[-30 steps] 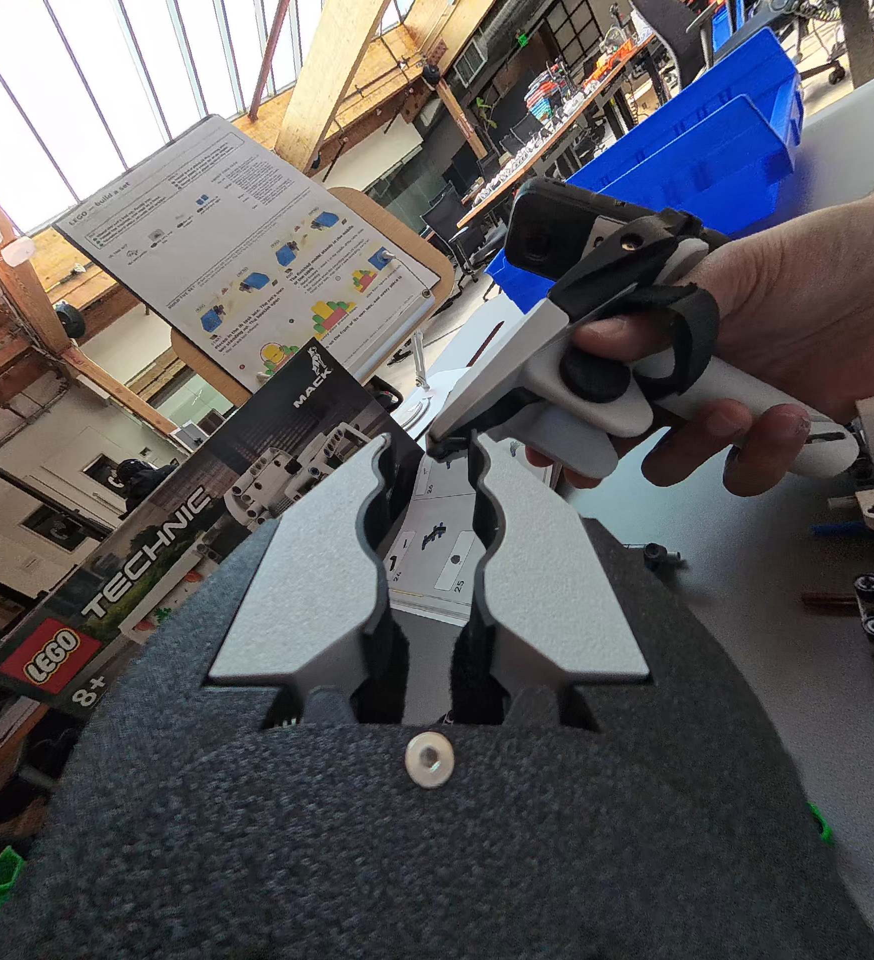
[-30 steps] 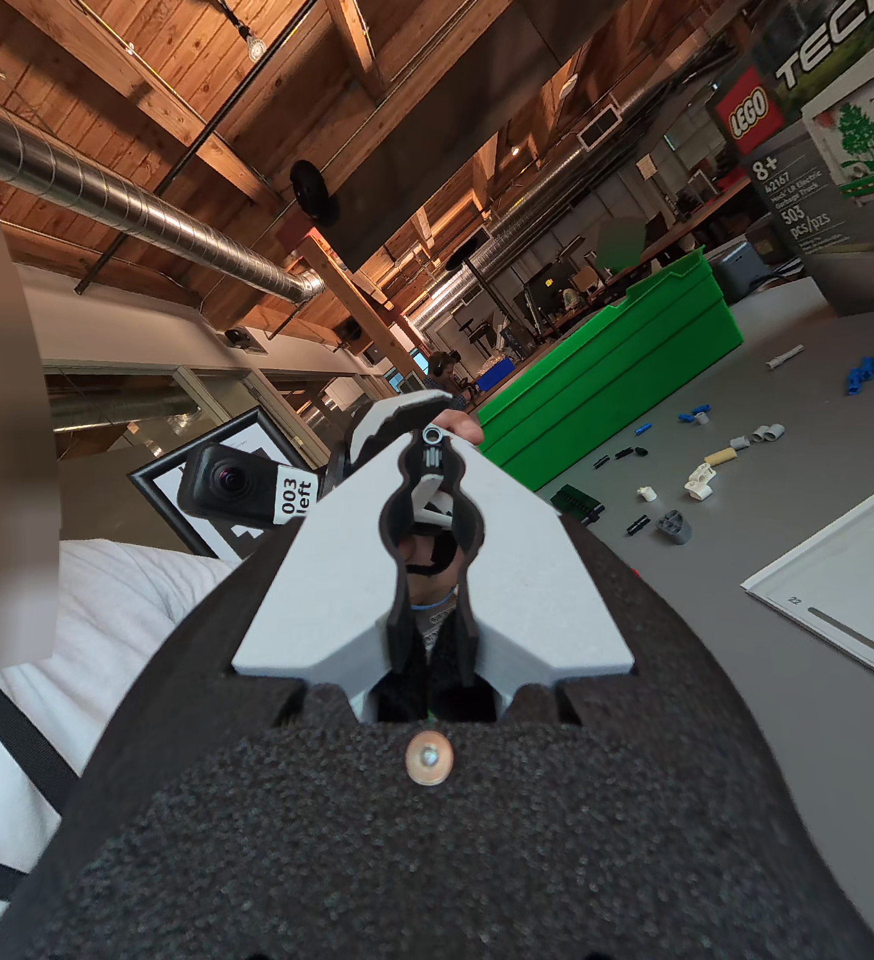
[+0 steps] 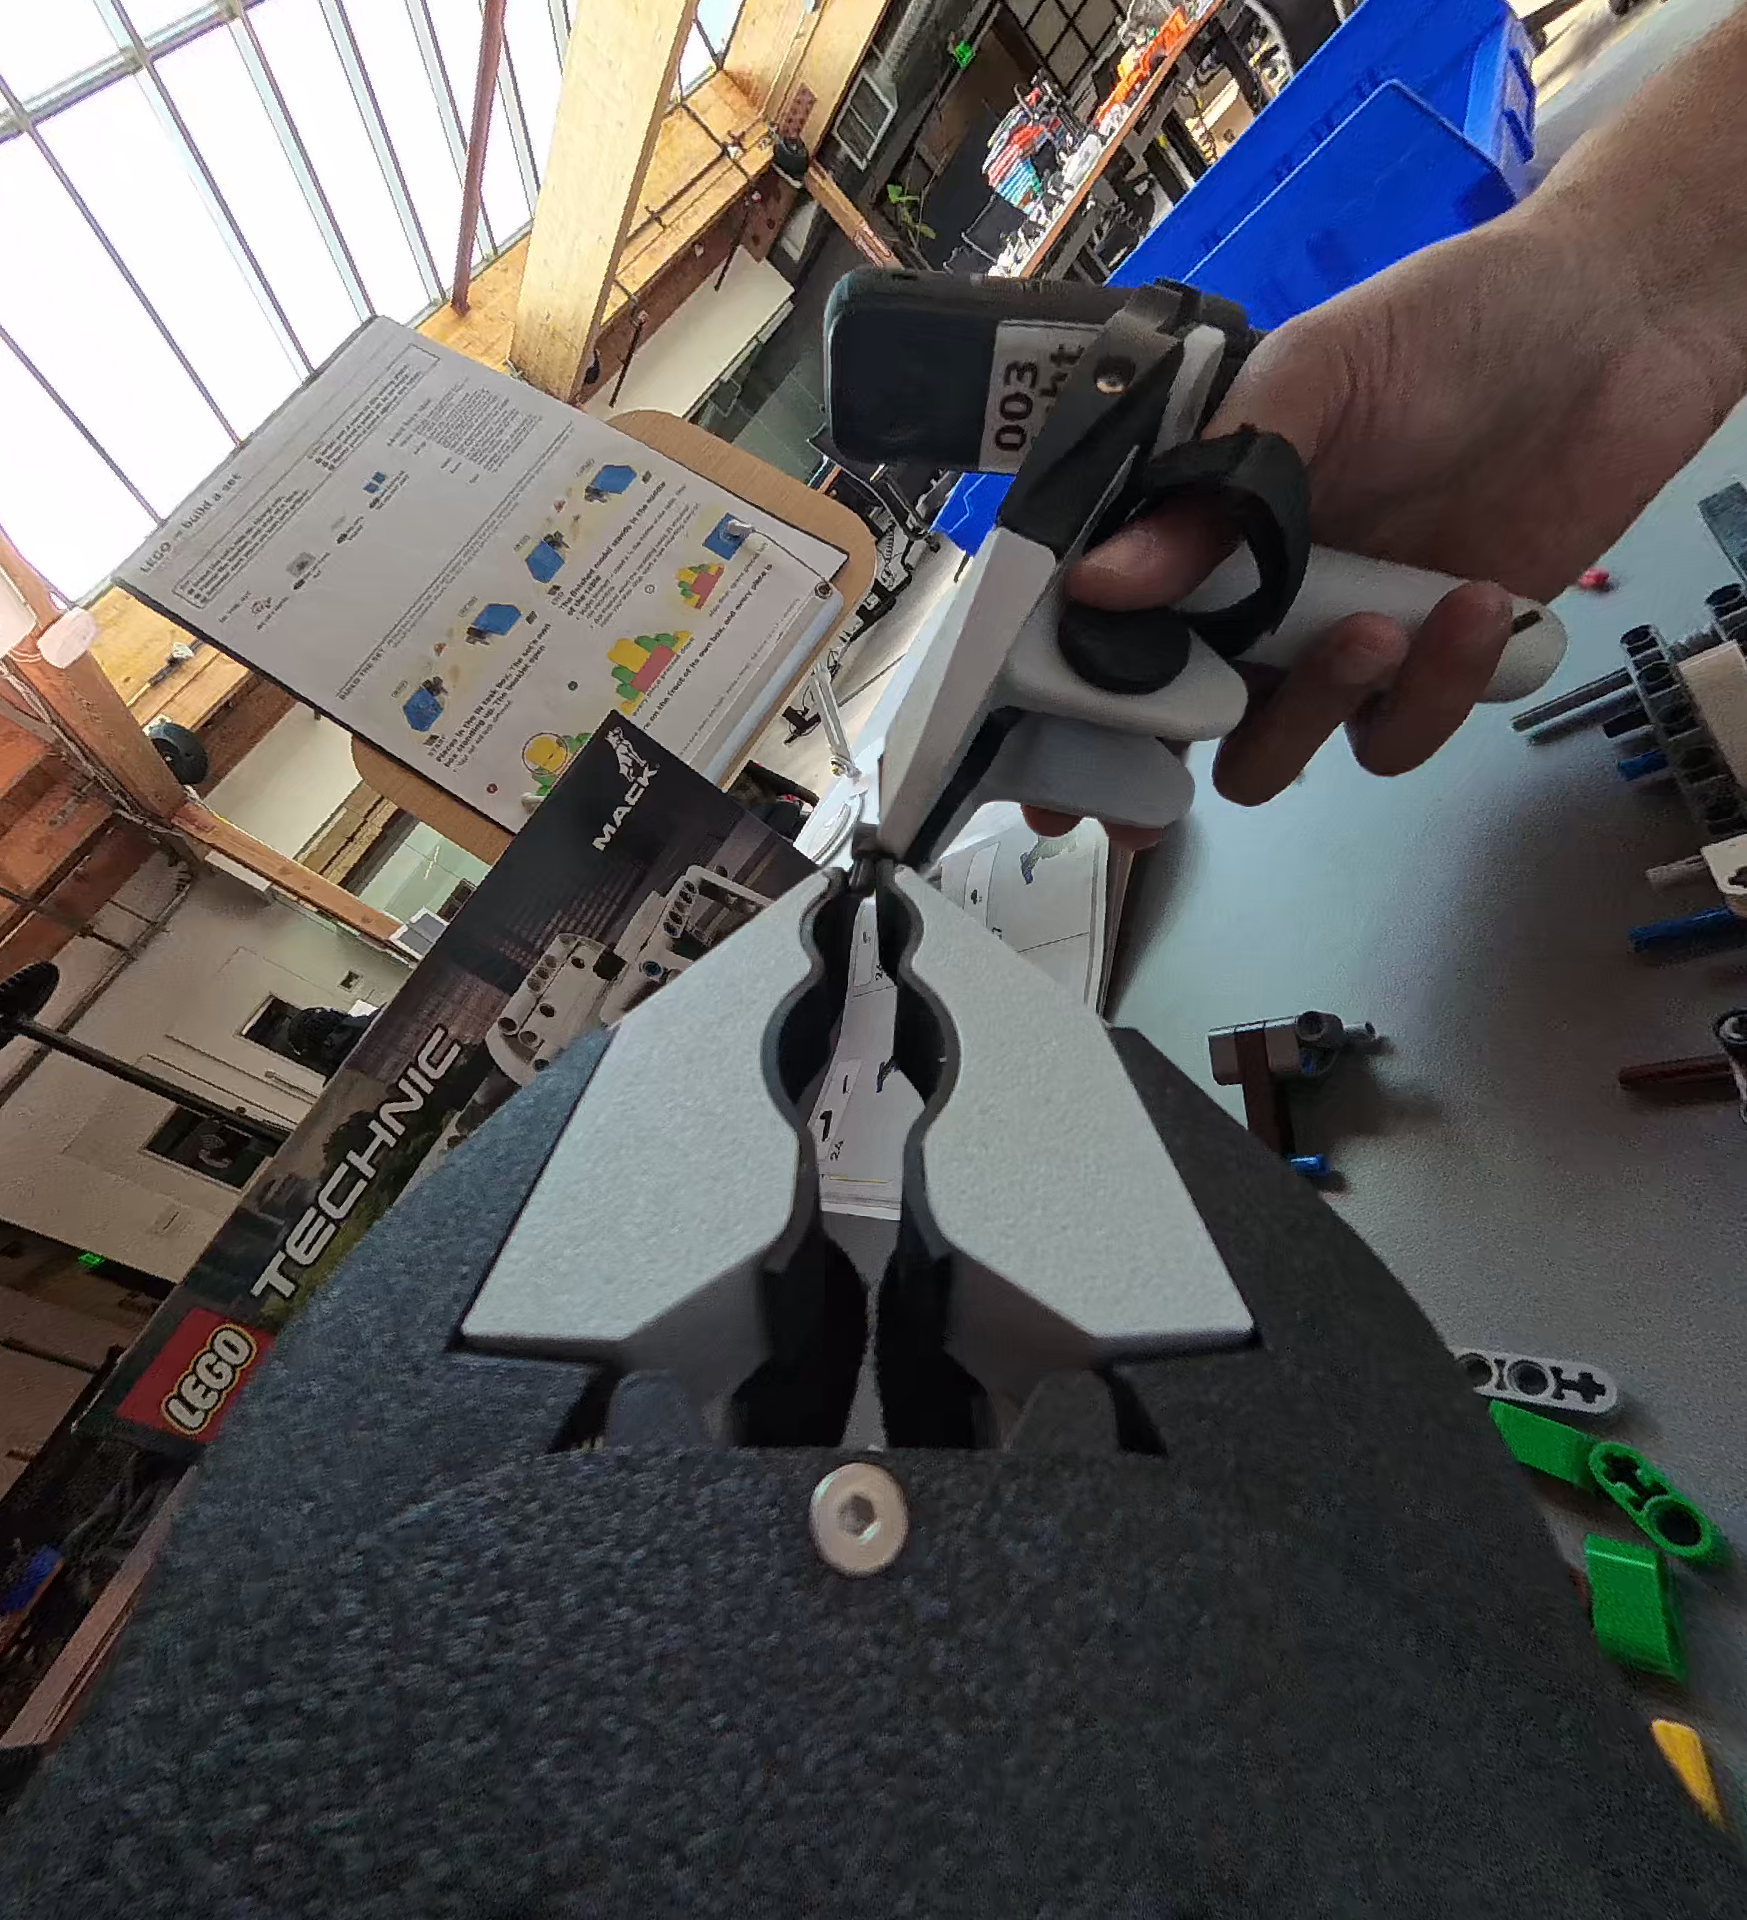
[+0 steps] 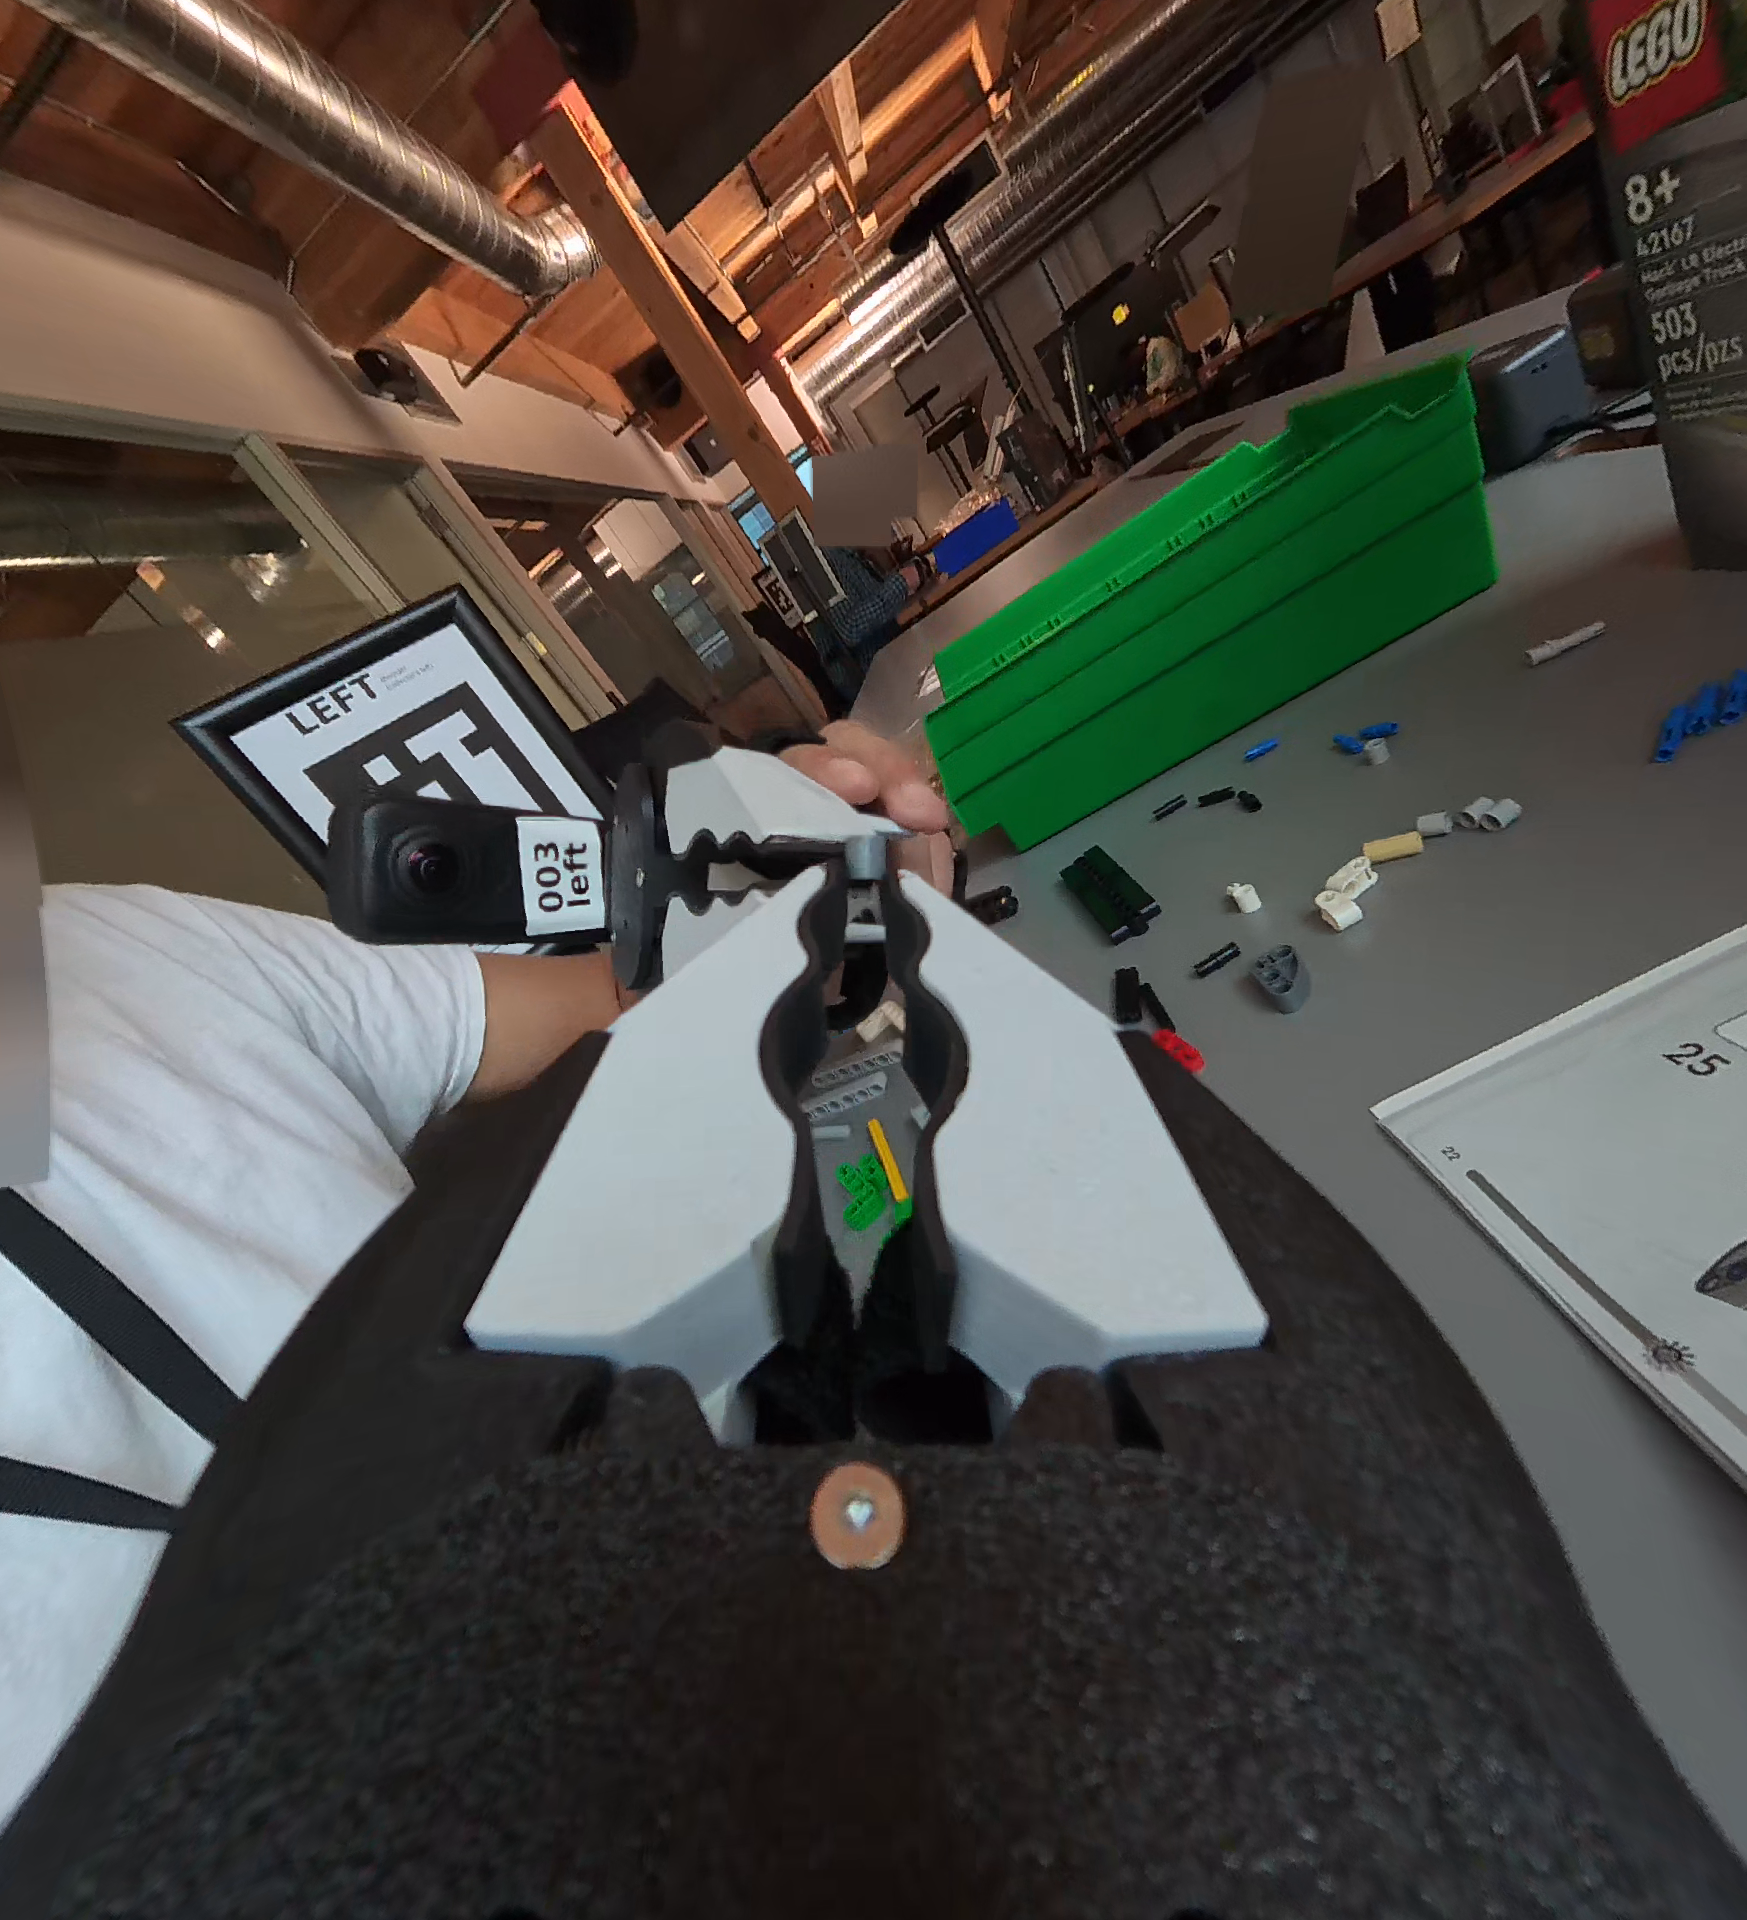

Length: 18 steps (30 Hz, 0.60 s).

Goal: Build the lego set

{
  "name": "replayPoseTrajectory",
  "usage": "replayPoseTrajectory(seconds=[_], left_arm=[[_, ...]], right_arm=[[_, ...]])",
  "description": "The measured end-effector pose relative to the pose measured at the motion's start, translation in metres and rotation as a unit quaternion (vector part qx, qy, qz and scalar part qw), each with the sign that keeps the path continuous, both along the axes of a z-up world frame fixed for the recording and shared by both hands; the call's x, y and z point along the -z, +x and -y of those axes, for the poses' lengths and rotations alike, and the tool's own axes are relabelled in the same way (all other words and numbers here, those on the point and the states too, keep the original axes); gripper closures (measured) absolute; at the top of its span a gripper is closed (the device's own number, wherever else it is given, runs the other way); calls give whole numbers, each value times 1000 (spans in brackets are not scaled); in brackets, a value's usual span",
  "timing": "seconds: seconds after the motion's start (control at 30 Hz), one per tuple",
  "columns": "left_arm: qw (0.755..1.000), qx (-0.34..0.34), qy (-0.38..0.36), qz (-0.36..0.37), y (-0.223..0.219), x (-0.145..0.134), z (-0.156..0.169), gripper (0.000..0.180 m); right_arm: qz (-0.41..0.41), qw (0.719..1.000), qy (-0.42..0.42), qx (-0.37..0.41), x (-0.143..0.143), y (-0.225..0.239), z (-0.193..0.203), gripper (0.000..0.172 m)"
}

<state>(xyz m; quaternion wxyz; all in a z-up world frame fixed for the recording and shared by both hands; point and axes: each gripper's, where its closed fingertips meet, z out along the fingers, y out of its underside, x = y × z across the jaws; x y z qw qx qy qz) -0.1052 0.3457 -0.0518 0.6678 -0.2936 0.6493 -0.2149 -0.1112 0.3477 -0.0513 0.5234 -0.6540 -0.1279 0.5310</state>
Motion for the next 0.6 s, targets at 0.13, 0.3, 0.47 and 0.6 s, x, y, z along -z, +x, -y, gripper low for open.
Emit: replayPoseTrajectory(seconds=[0.13, 0.3, 0.47, 0.6], left_arm=[[1000, 2, 8, -1, 1, 3, 2, 176], [1000, 1, 21, -12, 2, 7, 3, 177], [1000, 5, 10, -25, 2, 7, 4, 178], [999, 0, 30, -24, 1, 7, 6, 178]], right_arm=[[3, 999, -37, -27, 5, -1, 2, 167], [-13, 996, -68, -55, 9, -2, 5, 167], [8, 996, -60, -60, 10, -2, 7, 166], [47, 995, -28, -80, 8, -2, 13, 147]])
